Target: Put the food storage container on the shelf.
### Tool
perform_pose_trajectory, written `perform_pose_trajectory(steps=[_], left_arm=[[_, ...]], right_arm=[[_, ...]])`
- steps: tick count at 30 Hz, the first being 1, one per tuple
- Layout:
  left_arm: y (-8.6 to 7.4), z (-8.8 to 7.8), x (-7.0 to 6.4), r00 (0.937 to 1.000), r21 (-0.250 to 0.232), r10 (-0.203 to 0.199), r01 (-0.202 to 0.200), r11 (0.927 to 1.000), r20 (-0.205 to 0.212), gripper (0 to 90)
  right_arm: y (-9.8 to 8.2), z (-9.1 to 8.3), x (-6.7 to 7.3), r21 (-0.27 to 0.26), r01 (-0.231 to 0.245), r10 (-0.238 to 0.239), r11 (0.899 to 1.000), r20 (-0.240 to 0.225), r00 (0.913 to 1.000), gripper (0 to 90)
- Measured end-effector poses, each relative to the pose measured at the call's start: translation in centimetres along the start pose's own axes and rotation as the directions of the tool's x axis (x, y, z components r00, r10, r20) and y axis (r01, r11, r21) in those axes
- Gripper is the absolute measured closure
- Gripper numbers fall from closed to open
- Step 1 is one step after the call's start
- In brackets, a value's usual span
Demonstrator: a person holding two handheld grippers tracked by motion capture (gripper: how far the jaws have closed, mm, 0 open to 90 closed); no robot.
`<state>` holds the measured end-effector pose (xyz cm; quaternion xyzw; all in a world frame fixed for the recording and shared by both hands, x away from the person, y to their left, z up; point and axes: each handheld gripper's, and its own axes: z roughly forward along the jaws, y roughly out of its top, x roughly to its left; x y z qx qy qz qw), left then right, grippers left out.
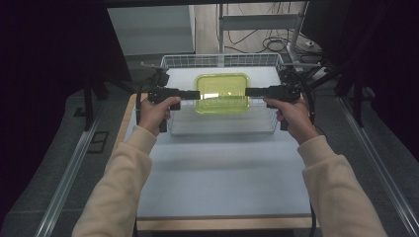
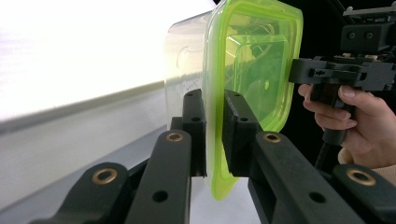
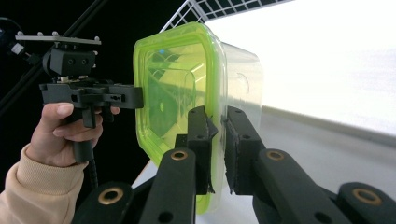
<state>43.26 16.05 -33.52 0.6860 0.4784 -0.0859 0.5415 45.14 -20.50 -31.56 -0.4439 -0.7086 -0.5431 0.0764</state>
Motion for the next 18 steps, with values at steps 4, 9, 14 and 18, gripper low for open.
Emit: perform_pose_trajectory(steps=[4, 9, 14, 18], left_arm=[[1.0, 0.4, 0.2, 1.0000, -0.006, -0.005, 0.005, 1.0000, -0.006, 81.0], [2.3, 0.7, 0.5, 0.9999, -0.001, -0.010, 0.010, 0.9999, -0.005, 81.0], [3.7, 1.0, 1.0, 0.9998, -0.002, -0.022, 0.022, 0.9998, -0.002, 80.9], [4.6, 1.5, 1.8, 0.9993, 0.000, -0.037, 0.037, 0.9993, 0.002, 80.9]], right_arm=[[0.8, 0.2, -0.5, -0.009, -0.017, 0.017, 1.000, 0.004, 0.9999, 81.9], [1.9, 0.4, -1.0, -0.019, -0.033, 0.033, 0.999, 0.004, 0.9994, 81.9], [3.3, 0.7, -1.5, -0.021, -0.048, 0.048, 0.999, 0.008, 0.9988, 81.8], [4.3, 1.1, -1.8, -0.023, -0.052, 0.053, 0.998, 0.022, 0.9984, 81.7]])
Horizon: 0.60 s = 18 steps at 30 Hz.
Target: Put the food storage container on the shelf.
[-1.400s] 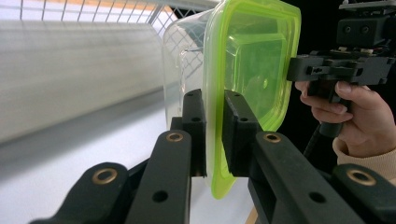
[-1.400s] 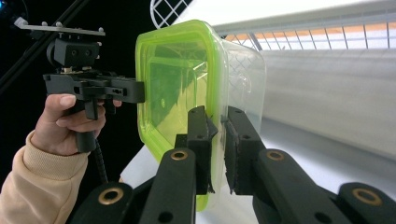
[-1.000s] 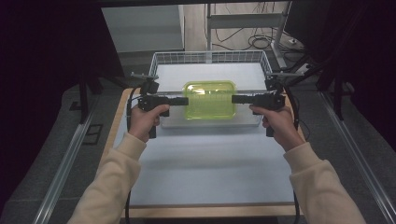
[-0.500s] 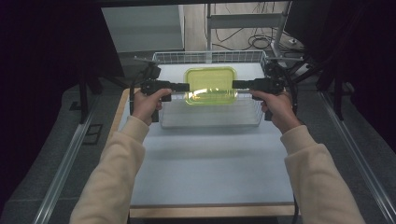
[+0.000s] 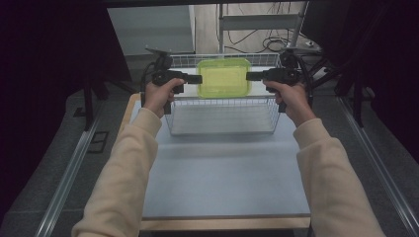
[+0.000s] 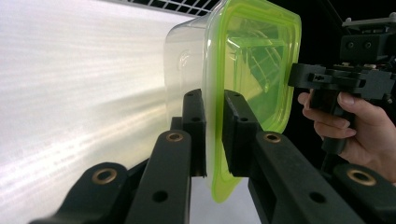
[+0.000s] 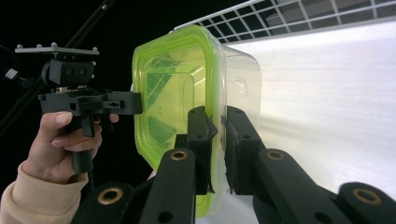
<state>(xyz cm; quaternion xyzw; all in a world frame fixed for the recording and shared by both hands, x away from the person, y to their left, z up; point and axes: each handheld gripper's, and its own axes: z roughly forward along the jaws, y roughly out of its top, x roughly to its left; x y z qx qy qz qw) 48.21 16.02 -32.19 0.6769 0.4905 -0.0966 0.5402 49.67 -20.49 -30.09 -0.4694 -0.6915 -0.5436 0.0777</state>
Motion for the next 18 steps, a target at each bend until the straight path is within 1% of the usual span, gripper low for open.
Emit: perform_pose_trajectory(steps=[2, 3, 5, 6, 7, 9, 12, 14, 15, 17, 18], left_arm=[[0.3, 0.3, 0.4, 0.9999, -0.001, -0.015, 0.015, 0.9999, 0.003, 80.9], [0.3, 0.3, 0.4, 0.9999, -0.001, -0.015, 0.015, 0.9999, 0.003, 80.9], [0.5, 0.7, 0.9, 0.9998, 0.006, -0.019, 0.019, 0.9998, -0.008, 80.8], [0.5, 0.8, 1.0, 0.9997, 0.004, -0.023, 0.023, 0.9997, -0.013, 80.8], [0.6, 0.8, 1.1, 0.9996, -0.002, -0.028, 0.028, 0.9996, -0.008, 80.7], [0.7, 0.9, 1.2, 0.9995, -0.008, -0.031, 0.031, 0.9995, -0.006, 80.6], [0.8, 1.1, 1.4, 0.9994, -0.013, -0.033, 0.033, 0.9994, -0.003, 79.2], [0.9, 1.2, 1.6, 0.9991, -0.017, -0.041, 0.041, 0.9990, -0.007, 78.4], [0.9, 1.4, 1.7, 0.9988, -0.027, -0.048, 0.048, 0.9985, -0.003, 78.0], [0.9, 1.5, 1.9, 0.9987, -0.036, -0.050, 0.049, 0.9981, -0.006, 77.1], [1.0, 1.6, 2.0, 0.9988, -0.033, -0.049, 0.048, 0.9983, -0.007, 76.7]], right_arm=[[0.3, 0.3, -0.2, 0.001, -0.007, 0.007, 1.000, 0.005, 1.0000, 81.7], [0.5, 0.4, -0.4, 0.002, -0.013, 0.013, 1.000, 0.009, 0.9999, 81.6], [0.6, 0.8, -0.8, 0.005, -0.027, 0.027, 1.000, 0.017, 0.9995, 81.4], [0.7, 1.0, -1.0, 0.007, -0.033, 0.033, 0.999, 0.020, 0.9993, 81.4], [0.7, 1.2, -1.3, 0.010, -0.040, 0.040, 0.999, 0.021, 0.9990, 81.3], [0.7, 1.5, -1.7, -0.002, -0.057, 0.057, 0.998, 0.016, 0.9982, 81.1], [0.8, 1.9, -2.2, -0.015, -0.069, 0.069, 0.998, 0.020, 0.9974, 80.2], [0.7, 2.1, -2.3, -0.023, -0.072, 0.073, 0.997, 0.025, 0.9971, 79.5], [0.8, 2.2, -2.3, -0.028, -0.070, 0.071, 0.997, 0.029, 0.9971, 79.0], [0.8, 2.5, -2.4, -0.037, -0.059, 0.060, 0.998, 0.043, 0.9972, 77.9], [0.8, 2.6, -2.5, -0.040, -0.057, 0.059, 0.998, 0.046, 0.9972, 77.6]])
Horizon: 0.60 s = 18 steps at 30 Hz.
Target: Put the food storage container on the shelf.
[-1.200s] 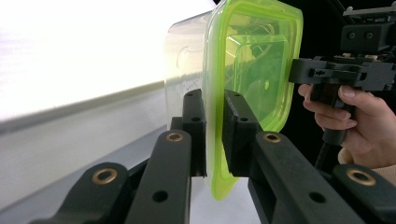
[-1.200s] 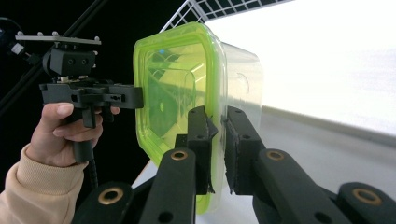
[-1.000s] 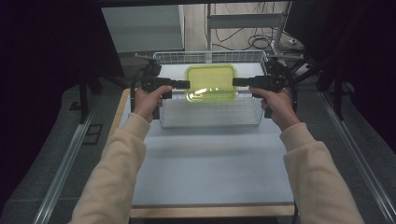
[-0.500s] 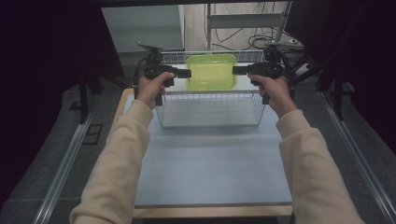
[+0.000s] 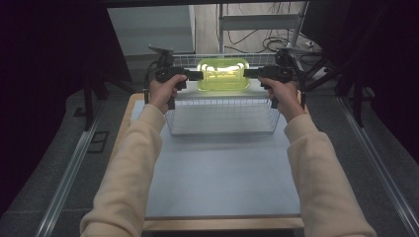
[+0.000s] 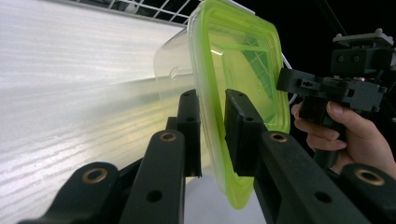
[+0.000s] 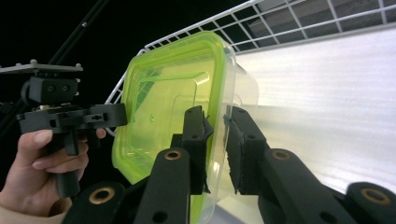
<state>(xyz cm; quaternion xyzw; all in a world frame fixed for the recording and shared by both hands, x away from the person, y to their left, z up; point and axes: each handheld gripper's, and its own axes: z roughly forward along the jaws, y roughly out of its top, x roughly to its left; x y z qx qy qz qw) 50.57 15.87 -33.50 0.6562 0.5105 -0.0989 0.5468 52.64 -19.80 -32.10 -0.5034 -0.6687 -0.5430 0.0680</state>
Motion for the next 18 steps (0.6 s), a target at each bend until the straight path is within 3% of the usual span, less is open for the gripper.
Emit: perform_pose_trajectory(steps=[4, 8, 12, 14, 16, 18], left_arm=[[0.05, 0.32, 0.30, 0.9999, -0.005, -0.009, 0.009, 0.9999, -0.005, 74.7], [-0.01, 0.73, 0.51, 0.9996, -0.004, -0.007, 0.007, 1.0000, -0.027, 68.0], [-0.06, 0.43, 0.62, 0.9982, -0.056, 0.011, -0.014, 0.9983, -0.060, 55.9], [-0.07, 0.34, 0.46, 0.9965, -0.068, 0.010, -0.016, 0.9976, -0.082, 44.8], [-0.04, 0.21, 0.37, 0.9971, -0.075, 0.001, -0.007, 0.9972, -0.076, 35.1], [-0.08, 0.04, 0.11, 0.9967, -0.085, 0.016, -0.023, 0.9962, -0.080, 31.8]], right_arm=[[0.05, 0.24, -0.17, -0.004, 0.004, -0.004, 1.000, 0.008, 1.0000, 75.4], [-0.12, 0.89, -0.08, 0.012, 0.053, -0.054, 0.999, 0.069, 0.9962, 66.8], [-0.17, 0.89, 0.13, -0.007, 0.107, -0.106, 0.994, 0.116, 0.9876, 51.7], [-0.18, 0.77, 0.09, -0.011, 0.109, -0.107, 0.994, 0.121, 0.9869, 47.8], [-0.15, 0.59, 0.10, -0.019, 0.106, -0.103, 0.994, 0.114, 0.9881, 45.4], [-0.15, 0.34, 0.28, -0.031, 0.114, -0.110, 0.993, 0.109, 0.9879, 43.0]])
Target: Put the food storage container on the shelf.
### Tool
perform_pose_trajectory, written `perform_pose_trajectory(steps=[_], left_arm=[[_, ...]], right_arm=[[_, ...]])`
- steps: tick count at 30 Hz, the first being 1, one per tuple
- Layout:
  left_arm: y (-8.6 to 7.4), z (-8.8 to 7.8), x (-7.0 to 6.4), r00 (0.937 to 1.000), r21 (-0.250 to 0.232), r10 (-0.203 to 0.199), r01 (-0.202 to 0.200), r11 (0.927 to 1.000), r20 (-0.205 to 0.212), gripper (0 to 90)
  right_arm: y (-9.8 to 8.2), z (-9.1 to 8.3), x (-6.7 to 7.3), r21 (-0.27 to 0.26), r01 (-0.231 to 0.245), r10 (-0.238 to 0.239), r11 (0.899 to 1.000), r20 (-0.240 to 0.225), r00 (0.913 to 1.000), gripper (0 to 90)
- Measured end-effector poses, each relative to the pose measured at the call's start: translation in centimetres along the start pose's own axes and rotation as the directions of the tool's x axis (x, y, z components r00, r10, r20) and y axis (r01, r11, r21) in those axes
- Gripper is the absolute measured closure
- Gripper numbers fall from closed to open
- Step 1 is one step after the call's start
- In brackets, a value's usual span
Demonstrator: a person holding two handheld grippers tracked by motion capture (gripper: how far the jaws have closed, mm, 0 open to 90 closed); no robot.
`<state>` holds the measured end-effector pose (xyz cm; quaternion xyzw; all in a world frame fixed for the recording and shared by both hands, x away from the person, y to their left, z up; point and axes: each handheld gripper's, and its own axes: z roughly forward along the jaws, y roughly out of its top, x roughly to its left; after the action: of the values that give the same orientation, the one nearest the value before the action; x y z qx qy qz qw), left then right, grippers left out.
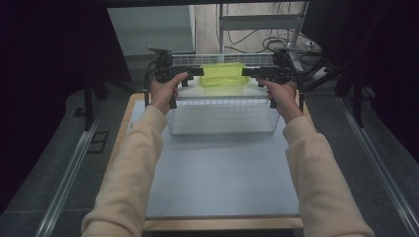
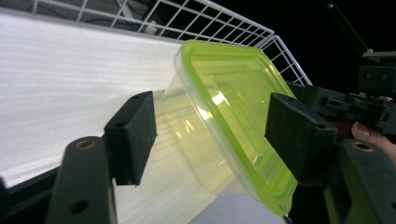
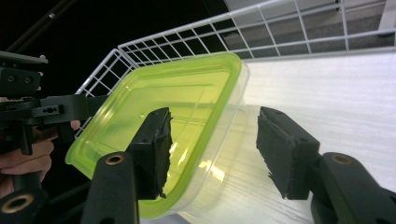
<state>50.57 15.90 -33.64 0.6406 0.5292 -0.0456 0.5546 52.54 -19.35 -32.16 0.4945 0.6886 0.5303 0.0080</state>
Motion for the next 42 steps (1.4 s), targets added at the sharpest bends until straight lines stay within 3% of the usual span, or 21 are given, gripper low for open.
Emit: perform_pose_trajectory(steps=[6, 11, 21, 23, 28, 29, 34, 36, 39, 42], left_arm=[[-0.2, -0.9, -0.8, 0.9988, -0.018, 0.048, -0.048, 0.9987, -0.006, 24.2], [-0.9, -1.8, -1.4, 0.9959, -0.009, 0.090, -0.090, 0.9959, -0.006, 23.0], [-2.4, -4.0, -2.8, 0.9931, -0.039, 0.117, -0.117, 0.9923, -0.004, 22.7], [-3.5, -4.8, -3.3, 0.9887, -0.034, 0.149, -0.149, 0.9882, -0.020, 22.5], [-5.3, -6.2, -3.9, 0.9841, -0.039, 0.176, -0.177, 0.9834, -0.022, 22.0], [-6.5, -6.9, -4.1, 0.9791, -0.035, 0.202, -0.203, 0.9786, -0.027, 22.0], [-9.3, -7.9, -4.0, 0.9768, -0.029, 0.214, -0.214, 0.9764, -0.013, 21.4], [-10.7, -8.3, -3.9, 0.9753, -0.040, 0.221, -0.221, 0.9745, -0.008, 21.2], [-13.0, -8.3, -3.5, 0.9730, -0.038, 0.231, -0.231, 0.9723, -0.001, 21.2], [-14.8, -8.0, -3.1, 0.9706, -0.024, 0.241, -0.241, 0.9703, 0.005, 21.6]], right_arm=[[-0.1, -1.1, 1.0, -0.055, 0.027, -0.028, 0.998, -0.019, 0.9994, 37.5], [-0.5, -2.0, 1.5, -0.053, 0.059, -0.060, 0.997, -0.020, 0.9980, 33.4], [-1.6, -4.1, 2.0, -0.061, 0.120, -0.122, 0.991, -0.033, 0.9919, 31.0], [-2.5, -4.6, 2.2, -0.053, 0.143, -0.146, 0.988, -0.039, 0.9886, 30.7], [-4.4, -5.7, 2.5, -0.053, 0.176, -0.179, 0.983, -0.048, 0.9827, 30.2], [-4.9, -6.0, 2.6, -0.060, 0.175, -0.178, 0.983, -0.060, 0.9821, 30.2], [-7.2, -6.9, 2.6, -0.054, 0.200, -0.204, 0.978, -0.079, 0.9758, 30.0], [-8.5, -7.4, 2.5, -0.065, 0.235, -0.239, 0.970, -0.065, 0.9689, 30.0], [-10.1, -7.7, 2.3, -0.058, 0.271, -0.274, 0.961, -0.054, 0.9602, 29.8], [-11.9, -8.0, 1.8, -0.054, 0.275, -0.279, 0.960, -0.073, 0.9576, 29.5]])
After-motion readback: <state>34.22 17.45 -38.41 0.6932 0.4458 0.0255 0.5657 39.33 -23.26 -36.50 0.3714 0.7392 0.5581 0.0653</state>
